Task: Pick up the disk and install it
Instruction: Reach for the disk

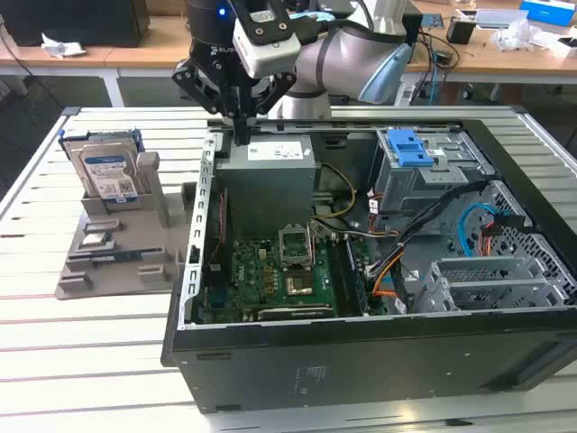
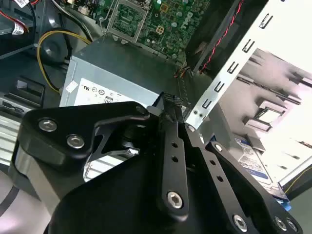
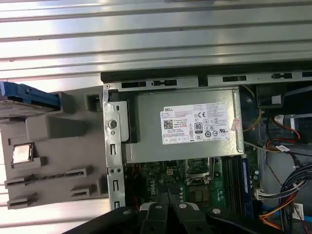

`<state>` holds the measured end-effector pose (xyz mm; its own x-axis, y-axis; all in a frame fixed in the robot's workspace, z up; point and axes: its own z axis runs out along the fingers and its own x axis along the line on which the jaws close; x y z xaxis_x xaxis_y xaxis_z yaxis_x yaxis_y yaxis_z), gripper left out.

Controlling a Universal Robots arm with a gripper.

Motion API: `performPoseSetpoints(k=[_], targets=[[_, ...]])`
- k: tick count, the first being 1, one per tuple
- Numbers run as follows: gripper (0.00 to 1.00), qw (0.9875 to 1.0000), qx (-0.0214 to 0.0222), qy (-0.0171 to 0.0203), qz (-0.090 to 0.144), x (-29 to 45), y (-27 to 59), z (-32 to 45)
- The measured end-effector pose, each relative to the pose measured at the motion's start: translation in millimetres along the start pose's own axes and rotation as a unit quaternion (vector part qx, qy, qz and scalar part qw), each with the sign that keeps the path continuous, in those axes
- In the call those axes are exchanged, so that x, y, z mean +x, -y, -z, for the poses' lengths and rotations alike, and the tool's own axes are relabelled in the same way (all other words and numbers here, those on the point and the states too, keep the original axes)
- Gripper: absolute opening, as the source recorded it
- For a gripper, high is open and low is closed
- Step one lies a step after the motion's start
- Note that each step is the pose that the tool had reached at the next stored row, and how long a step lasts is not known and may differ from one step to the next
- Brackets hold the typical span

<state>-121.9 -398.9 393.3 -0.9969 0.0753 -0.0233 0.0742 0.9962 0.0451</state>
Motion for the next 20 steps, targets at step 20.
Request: performPoseSetpoints(k=[20], targets=[[0.11, 1.0000, 0.0000, 0.0000, 0.000, 35.7, 2.6, 1.0]])
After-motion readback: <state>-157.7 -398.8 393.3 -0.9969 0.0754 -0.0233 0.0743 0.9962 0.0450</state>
